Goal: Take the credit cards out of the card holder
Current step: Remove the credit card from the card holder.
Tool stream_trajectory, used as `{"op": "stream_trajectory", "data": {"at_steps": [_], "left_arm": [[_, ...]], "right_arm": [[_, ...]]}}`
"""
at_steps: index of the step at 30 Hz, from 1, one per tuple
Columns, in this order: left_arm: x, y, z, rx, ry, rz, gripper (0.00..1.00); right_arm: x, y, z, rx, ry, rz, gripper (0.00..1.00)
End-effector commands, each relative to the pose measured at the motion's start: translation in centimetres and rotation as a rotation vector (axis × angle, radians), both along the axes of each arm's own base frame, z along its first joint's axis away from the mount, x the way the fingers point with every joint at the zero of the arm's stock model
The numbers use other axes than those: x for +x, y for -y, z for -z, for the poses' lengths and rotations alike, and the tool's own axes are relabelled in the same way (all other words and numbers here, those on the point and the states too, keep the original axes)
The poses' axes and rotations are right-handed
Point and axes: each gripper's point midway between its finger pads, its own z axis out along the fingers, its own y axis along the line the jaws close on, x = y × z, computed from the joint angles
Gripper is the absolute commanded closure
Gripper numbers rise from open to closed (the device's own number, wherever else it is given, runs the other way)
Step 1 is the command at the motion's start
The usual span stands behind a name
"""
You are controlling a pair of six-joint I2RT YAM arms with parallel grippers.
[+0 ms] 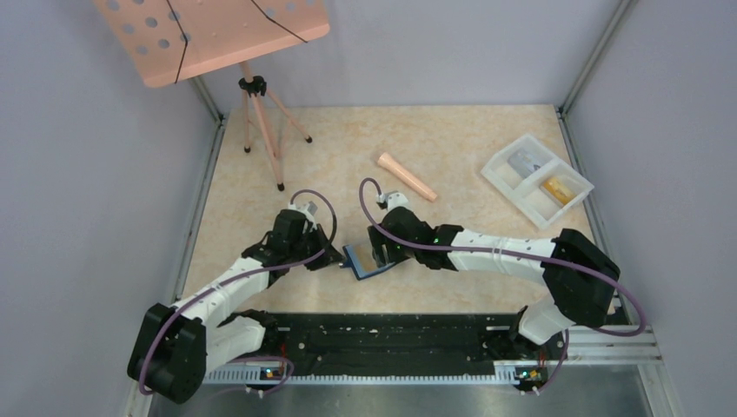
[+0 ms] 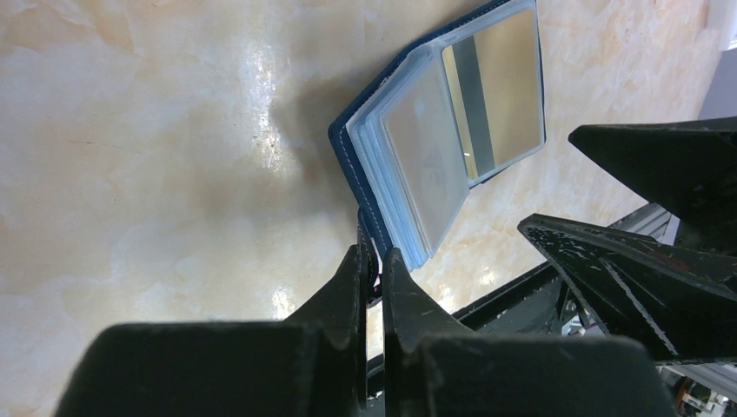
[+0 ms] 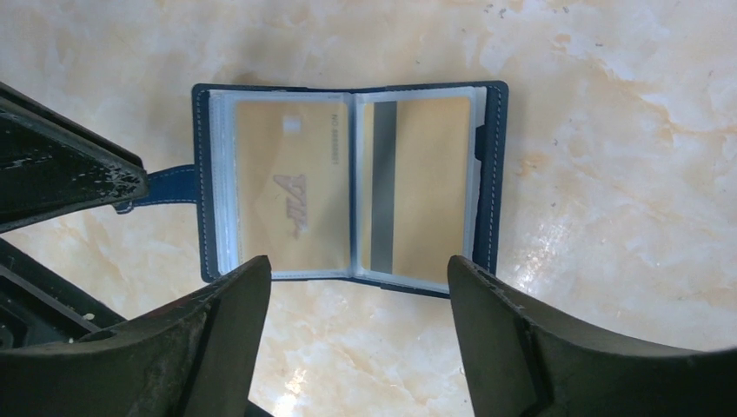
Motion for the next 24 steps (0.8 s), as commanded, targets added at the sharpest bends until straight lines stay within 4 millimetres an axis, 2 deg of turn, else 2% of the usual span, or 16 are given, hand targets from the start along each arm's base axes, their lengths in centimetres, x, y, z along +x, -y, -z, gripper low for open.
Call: {"op": "stream_trajectory", "data": {"at_steps": [1, 5, 7, 10, 14, 17, 24], "left_arm": [[1.6, -0.2, -1.2, 0.028, 0.060, -0.014, 1.00], [2.2, -1.5, -1.1, 0.109, 0.042, -0.060, 0.87], [2.7, -2.2, -1.6, 0.137, 0.050, -0.086, 0.77], [3.4, -2.5, -3.1, 0.145, 0.083, -0.121, 0.69], [4.0, -0.7, -5.7, 0.044, 0.138, -0.076, 0.66], [4.3, 0.9, -6.5, -0.030, 0.153, -0.039, 0.65], [4.1, 3.8, -4.8, -0.114, 0.100, 0.033, 0.69]], "right_arm": [[1.3, -1.8, -2.8, 0.083, 0.055, -0.023, 0.34], [1.4, -1.9, -1.7, 0.105, 0.011, -0.041, 0.49], [1.7, -1.6, -1.5, 0.121, 0.001, -0.037, 0.52], [2.3, -1.2, -1.5, 0.144, -0.006, -0.031, 0.54], [2.8, -1.3, -1.4, 0.218, -0.051, -0.045, 0.59], [2.8, -1.6, -1.3, 0.251, -0.068, -0.058, 0.62], [2.6, -1.6, -2.5, 0.284, -0.056, -0.065, 0.68]]}}
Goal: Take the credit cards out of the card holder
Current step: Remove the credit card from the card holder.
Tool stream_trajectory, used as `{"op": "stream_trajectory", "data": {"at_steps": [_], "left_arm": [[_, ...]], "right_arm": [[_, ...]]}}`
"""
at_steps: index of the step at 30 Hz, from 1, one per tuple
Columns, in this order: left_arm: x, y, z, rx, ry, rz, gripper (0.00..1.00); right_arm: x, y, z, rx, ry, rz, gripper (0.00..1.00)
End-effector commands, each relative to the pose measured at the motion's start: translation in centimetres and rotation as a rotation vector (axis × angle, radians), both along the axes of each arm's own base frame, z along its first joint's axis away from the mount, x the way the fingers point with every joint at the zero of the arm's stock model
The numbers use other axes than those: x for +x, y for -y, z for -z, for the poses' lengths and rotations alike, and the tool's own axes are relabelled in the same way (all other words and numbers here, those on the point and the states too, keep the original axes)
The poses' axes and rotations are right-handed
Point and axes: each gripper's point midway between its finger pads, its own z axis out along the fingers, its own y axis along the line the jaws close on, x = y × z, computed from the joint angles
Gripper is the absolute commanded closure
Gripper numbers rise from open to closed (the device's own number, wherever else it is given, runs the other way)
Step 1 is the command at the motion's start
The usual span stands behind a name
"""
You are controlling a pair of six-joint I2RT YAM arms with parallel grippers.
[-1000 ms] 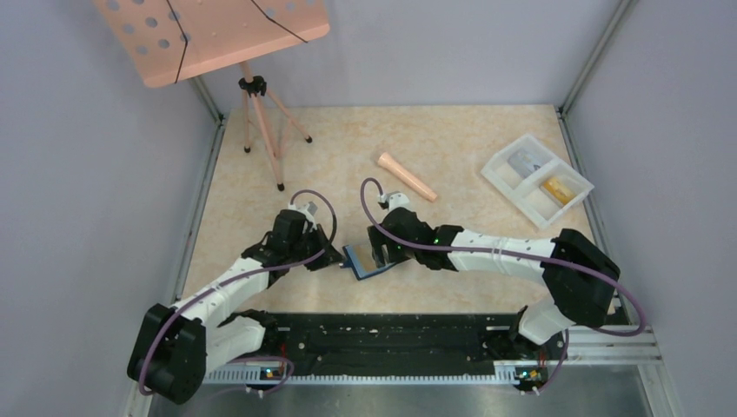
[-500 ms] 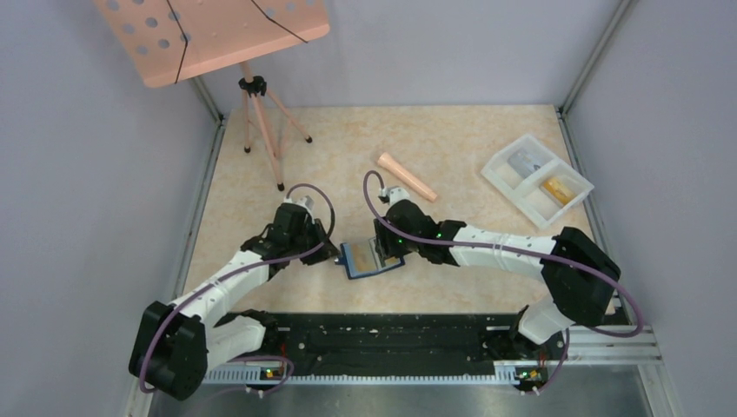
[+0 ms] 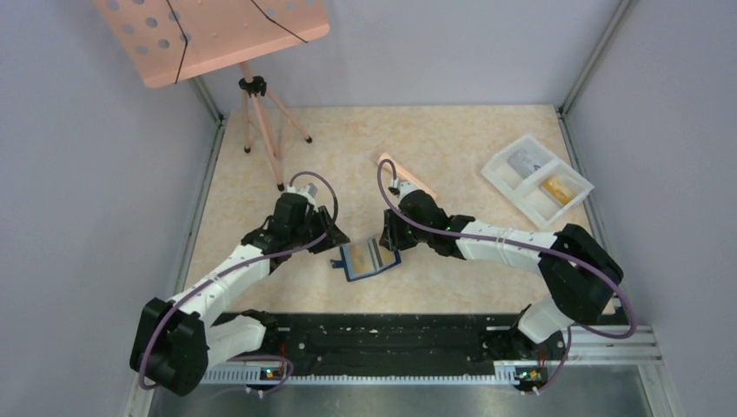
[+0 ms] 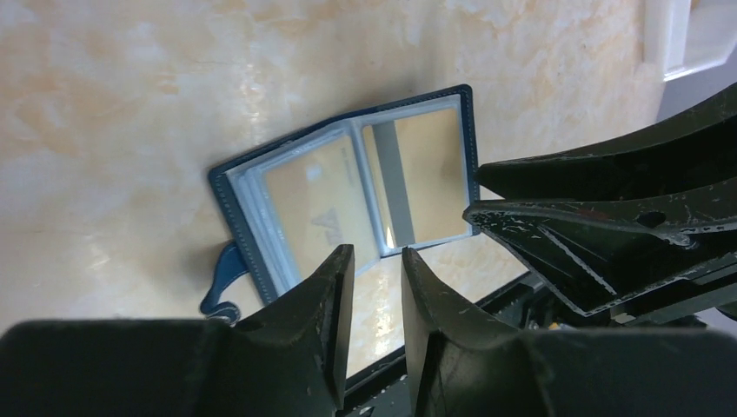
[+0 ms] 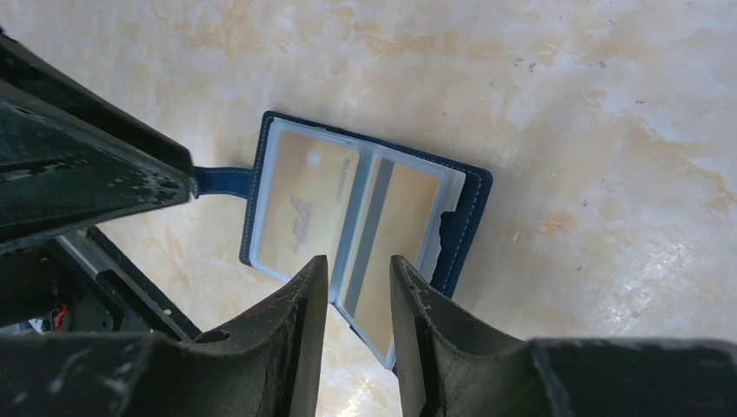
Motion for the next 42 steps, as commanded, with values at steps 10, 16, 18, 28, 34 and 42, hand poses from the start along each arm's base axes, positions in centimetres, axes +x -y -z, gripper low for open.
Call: {"op": "stream_trajectory", "data": {"at_steps": [10, 16, 18, 28, 34, 42], "left_arm": [[1.0, 4.7, 0.4, -0.147, 0.007, 0.089, 0.73], [0.8, 4.5, 2.3, -0.135, -0.034, 0.065, 0.73], [0.6, 4.5, 2.9, -0.127, -0.042, 0.065, 0.72], [0.3, 4.7, 4.5, -0.090, -0.057, 0.070, 0.67], [0.2, 4.9, 5.3, -0.066, -0.060, 0.075, 0.65], [0.3, 5.2, 5.4, -0.047, -0.049, 0.077, 0.64]], "right_arm": [[-0.3, -1.7, -4.3, 0.153, 0.042, -0.046, 0.74], [-0.4, -1.8, -1.9, 0.125, -0.011, -0.031, 0.74], [-0.4, -1.5, -1.0, 0.105, -0.019, -0.021, 0.74], [-0.2, 0.6, 4.3, 0.011, -0.085, 0.040, 0.75], [-0.7, 1.3, 5.6, -0.011, -0.103, 0.052, 0.75], [0.3, 1.2, 3.8, 0.000, -0.058, 0.070, 0.74]]}}
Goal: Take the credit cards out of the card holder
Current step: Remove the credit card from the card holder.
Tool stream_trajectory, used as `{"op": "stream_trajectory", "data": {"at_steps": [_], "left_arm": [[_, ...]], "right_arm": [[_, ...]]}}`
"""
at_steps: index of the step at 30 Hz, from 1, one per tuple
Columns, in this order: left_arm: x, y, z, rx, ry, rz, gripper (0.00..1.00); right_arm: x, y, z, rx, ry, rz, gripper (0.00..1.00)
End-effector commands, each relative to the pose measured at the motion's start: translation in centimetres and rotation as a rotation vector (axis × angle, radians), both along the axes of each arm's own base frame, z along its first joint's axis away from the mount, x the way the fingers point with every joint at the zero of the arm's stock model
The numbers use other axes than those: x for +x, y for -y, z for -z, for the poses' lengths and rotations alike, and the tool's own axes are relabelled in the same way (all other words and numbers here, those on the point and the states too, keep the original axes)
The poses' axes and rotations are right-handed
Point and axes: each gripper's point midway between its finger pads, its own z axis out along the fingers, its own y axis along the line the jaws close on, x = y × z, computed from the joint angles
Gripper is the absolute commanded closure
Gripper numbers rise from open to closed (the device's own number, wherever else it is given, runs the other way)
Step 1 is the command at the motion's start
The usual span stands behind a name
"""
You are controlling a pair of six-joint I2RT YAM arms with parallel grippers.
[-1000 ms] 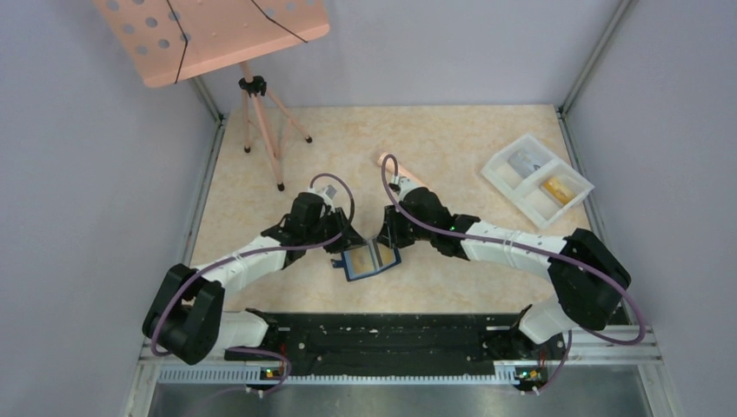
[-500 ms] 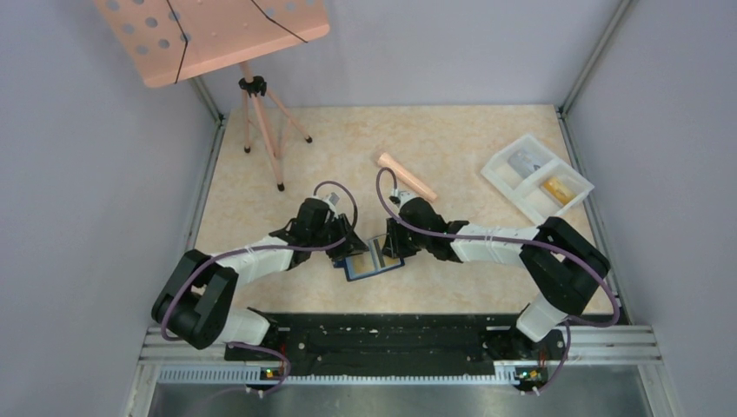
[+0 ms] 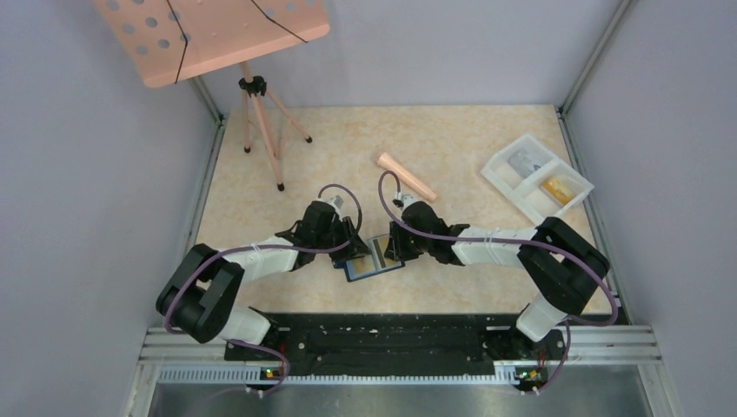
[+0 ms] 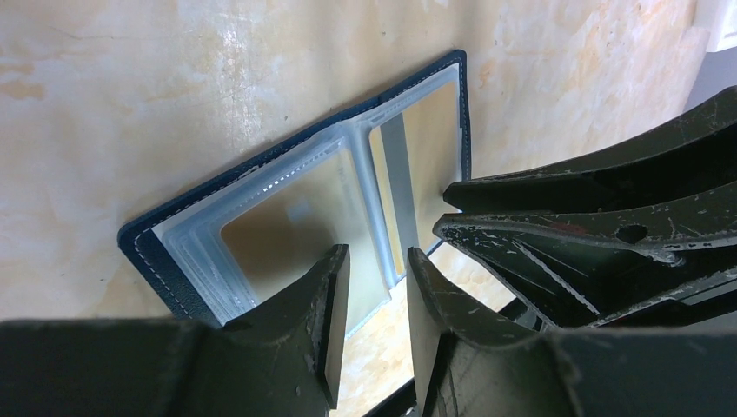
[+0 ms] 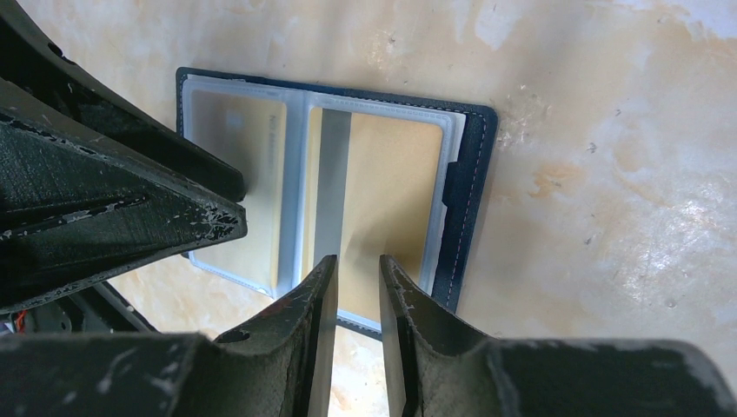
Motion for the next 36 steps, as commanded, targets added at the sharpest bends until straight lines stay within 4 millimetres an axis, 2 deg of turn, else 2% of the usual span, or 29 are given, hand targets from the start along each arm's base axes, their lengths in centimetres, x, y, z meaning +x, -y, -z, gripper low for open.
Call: {"op": "stream_trajectory", "data": {"at_steps": [1, 14, 24, 36], "left_arm": [[0.8, 0.4, -0.2, 0.002, 0.050, 0.000, 0.64], [0.9, 0.6, 0.1, 0.019, 0.041, 0.004, 0.63], [0.9, 0.6, 0.1, 0.023, 0.039, 0.005, 0.63], [1.5, 0.8, -1.6, 0.049, 0.085, -0.013, 0.61]], "right_arm": [[1.8, 0.1, -1.4, -0.002, 0.058, 0.040, 0.73], [2.7, 0.5, -1.4, -0.039, 0.080, 0.058, 0.73], [1.8, 0.7, 0.1, -0.044, 0.039, 0.044, 0.74], [0.9, 0.8, 1.2, -0.032, 0.001, 0.045, 0.75]]}}
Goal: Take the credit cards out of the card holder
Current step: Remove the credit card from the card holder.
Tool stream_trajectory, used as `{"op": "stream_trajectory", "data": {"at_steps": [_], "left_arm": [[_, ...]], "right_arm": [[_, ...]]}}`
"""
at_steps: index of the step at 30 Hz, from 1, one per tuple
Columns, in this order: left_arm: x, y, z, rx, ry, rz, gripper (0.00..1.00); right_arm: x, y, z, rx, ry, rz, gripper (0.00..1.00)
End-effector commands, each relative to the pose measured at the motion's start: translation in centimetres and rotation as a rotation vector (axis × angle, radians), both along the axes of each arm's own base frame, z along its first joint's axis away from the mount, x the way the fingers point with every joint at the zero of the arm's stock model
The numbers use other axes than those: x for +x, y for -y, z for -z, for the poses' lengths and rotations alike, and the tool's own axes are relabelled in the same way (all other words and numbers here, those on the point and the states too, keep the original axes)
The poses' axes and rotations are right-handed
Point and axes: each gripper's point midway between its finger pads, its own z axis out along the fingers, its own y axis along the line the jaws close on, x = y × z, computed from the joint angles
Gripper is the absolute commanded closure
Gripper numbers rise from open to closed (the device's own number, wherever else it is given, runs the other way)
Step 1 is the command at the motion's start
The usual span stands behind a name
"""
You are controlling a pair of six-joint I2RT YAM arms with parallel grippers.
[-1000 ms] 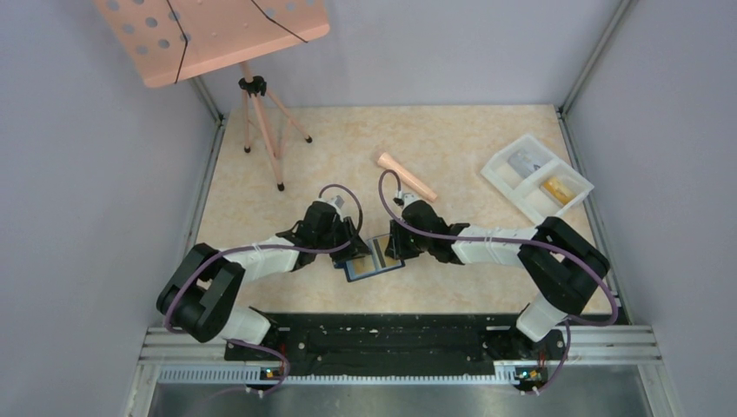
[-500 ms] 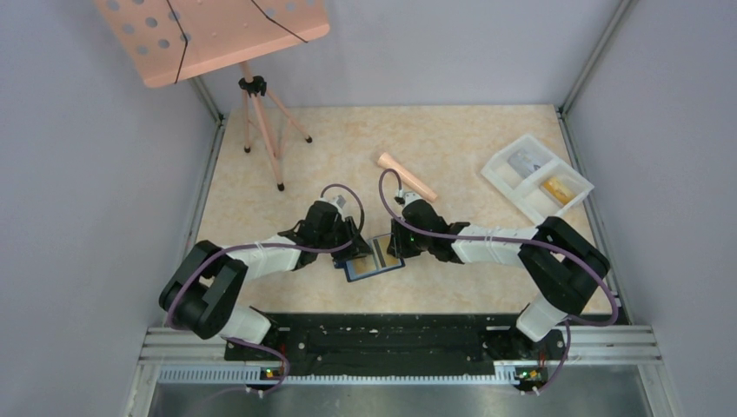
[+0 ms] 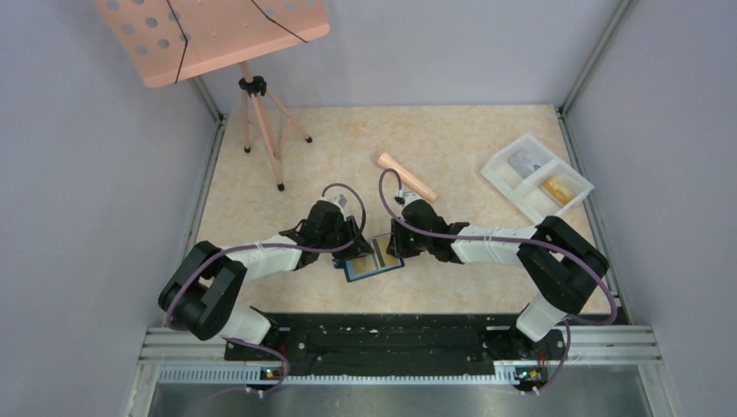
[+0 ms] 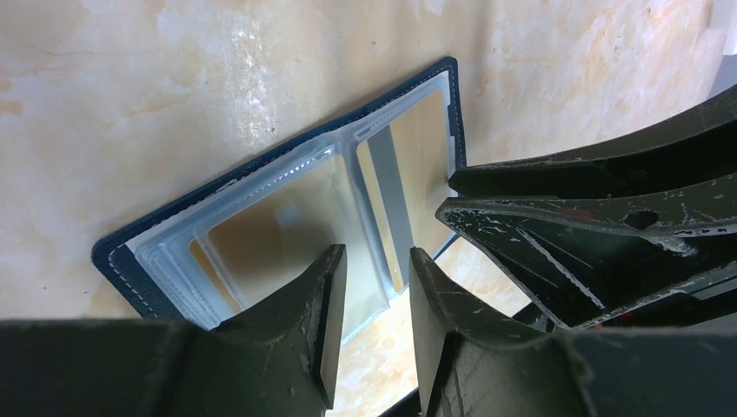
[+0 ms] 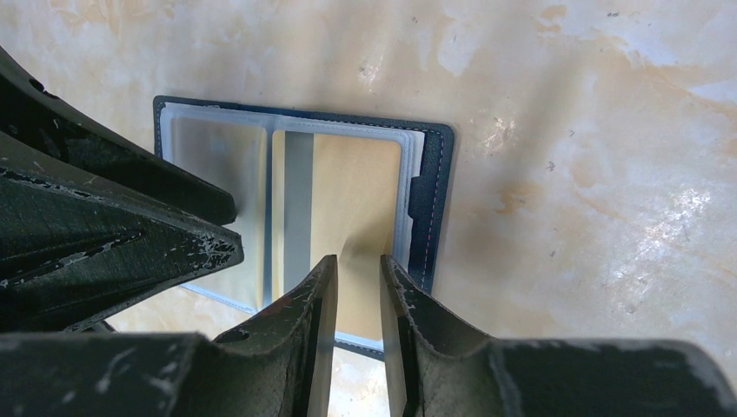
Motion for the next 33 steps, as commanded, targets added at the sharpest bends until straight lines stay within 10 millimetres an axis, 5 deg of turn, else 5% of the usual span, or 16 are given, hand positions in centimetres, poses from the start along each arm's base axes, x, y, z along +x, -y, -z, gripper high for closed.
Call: {"op": "stream_trajectory", "data": {"at_steps": [1, 10, 21, 33], "left_arm": [[1.2, 0.2, -1.7, 0.011, 0.065, -0.014, 0.61], [1.5, 0.3, -0.6, 0.029, 0.057, -0.037, 0.61], [1.9, 0.6, -3.5, 0.002, 0.128, -0.073, 0.60], [1.6, 0.7, -1.4, 0.005, 0.086, -0.078, 0.60]], "right_arm": [[-0.3, 0.3, 1.2, 0.003, -0.028, 0.008, 0.75], [-0.7, 0.3, 1.4, 0.016, -0.040, 0.008, 0.76], [-0.9, 0.5, 1.6, 0.022, -0.045, 0.014, 0.77], [-1.0, 0.3, 1.2, 0.079, -0.067, 0.017, 0.83]]}}
